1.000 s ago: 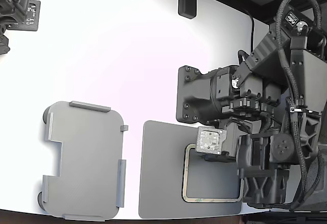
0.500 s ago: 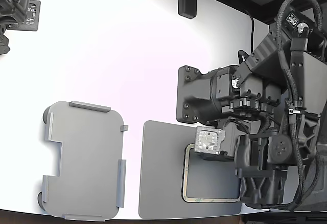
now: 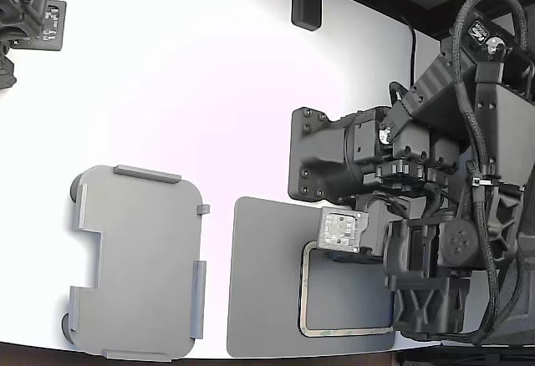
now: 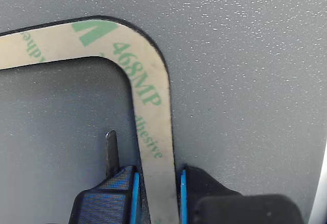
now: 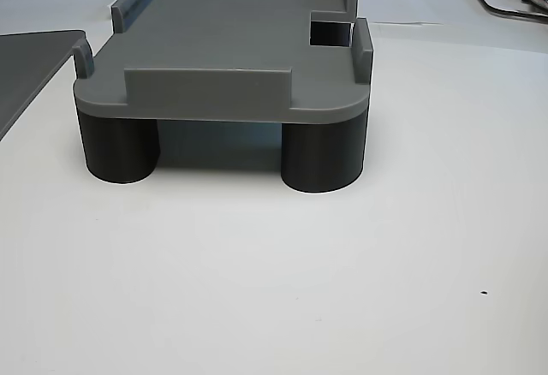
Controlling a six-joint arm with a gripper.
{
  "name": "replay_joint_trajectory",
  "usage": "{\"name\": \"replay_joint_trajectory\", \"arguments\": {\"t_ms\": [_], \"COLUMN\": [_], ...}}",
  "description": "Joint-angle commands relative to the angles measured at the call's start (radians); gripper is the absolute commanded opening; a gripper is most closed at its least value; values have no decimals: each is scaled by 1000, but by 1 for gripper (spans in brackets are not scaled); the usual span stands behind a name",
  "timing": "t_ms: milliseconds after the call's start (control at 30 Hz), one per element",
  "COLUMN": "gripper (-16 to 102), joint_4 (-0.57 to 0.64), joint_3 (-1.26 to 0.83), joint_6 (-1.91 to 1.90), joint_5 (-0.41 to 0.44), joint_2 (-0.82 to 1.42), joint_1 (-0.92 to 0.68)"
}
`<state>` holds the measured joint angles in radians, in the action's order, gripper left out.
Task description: Move top rectangular frame to the holder.
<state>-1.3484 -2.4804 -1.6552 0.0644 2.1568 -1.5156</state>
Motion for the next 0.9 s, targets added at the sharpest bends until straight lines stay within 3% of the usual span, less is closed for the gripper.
{"name": "replay_joint_trajectory", "arguments": {"t_ms": [0,233,400,633,867], "gripper": [20,-10,-11,-11,-11], "joint_4": [3,-6,-29,-186,-268], "joint_3": [-9,-12,17,221,433], "joint_6": [5,6,8,46,20], "joint_5": [-11,-15,-17,6,129], "joint_2": [20,31,21,-41,-121], "joint_1": [9,9,11,67,213]}}
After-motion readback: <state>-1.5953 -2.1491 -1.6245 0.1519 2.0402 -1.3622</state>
